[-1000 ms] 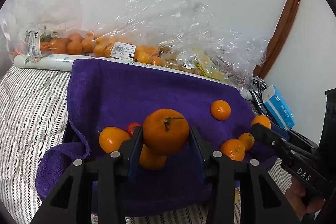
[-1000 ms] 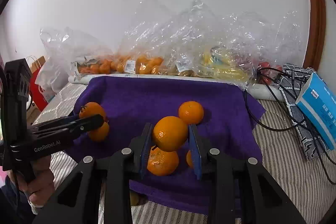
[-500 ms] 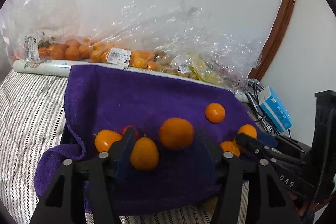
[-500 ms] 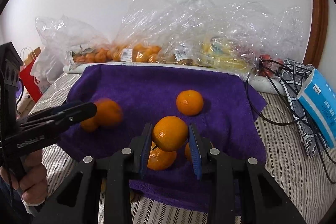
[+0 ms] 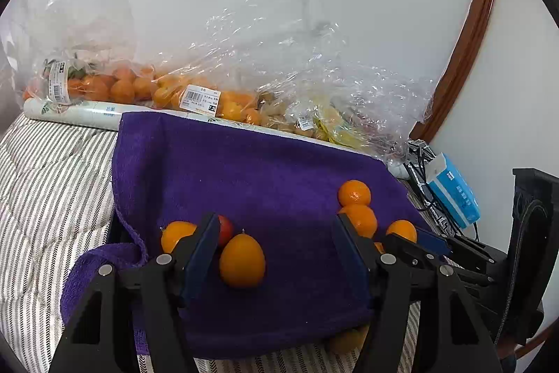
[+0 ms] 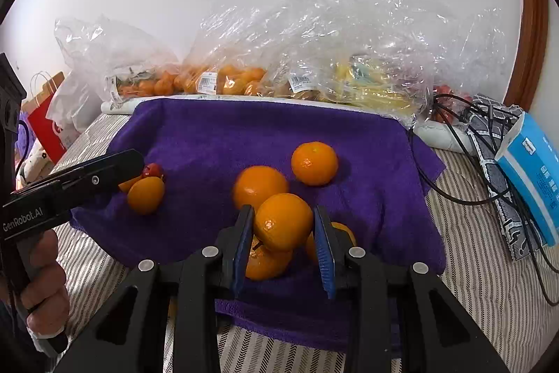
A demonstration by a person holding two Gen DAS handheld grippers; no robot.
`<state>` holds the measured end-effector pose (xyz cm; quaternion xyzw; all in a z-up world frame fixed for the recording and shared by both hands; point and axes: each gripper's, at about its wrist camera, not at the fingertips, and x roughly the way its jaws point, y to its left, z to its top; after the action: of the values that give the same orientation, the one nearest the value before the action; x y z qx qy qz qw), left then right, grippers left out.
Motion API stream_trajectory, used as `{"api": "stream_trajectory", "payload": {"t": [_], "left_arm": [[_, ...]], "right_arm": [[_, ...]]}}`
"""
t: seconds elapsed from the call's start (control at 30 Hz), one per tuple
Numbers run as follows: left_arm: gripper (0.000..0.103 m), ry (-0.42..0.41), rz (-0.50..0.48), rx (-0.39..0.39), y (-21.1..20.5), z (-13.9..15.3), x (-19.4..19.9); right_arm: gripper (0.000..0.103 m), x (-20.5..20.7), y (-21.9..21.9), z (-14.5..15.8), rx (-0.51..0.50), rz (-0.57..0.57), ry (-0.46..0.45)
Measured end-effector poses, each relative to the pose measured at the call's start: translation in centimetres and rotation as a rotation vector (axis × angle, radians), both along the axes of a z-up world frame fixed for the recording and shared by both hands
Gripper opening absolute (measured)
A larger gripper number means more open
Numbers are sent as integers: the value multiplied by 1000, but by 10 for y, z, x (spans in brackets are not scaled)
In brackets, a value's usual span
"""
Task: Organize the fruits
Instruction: 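Lower the orange onto the towel and open the left tool while the right tool releases the tangerine, then withdraw both open tools from the towel toward the yellow fruits on the bed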
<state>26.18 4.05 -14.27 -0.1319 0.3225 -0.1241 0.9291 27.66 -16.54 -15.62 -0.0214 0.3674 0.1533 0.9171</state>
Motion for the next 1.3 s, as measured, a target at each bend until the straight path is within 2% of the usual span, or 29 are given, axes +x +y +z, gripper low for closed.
{"api": "stream_trajectory", "payload": {"t": [0.6, 0.73, 1.0, 1.07, 1.3], "left_arm": [[65, 6, -2, 3, -2, -1, 1], [65, 6, -5, 3, -2, -1, 1], [65, -7, 3, 28, -4, -1, -3], [65, -10, 6, 33, -4, 0, -5], [65, -21, 27, 58, -2, 1, -9]], "right_arm": [[36, 1, 3, -2, -34, -9, -1], [47, -1, 0, 0, -15, -11, -4], [58, -5, -4, 9, -4, -23, -40], [66, -7, -8, 14, 22, -28, -52], [68, -11, -9, 27, 74, -50, -38]]}}
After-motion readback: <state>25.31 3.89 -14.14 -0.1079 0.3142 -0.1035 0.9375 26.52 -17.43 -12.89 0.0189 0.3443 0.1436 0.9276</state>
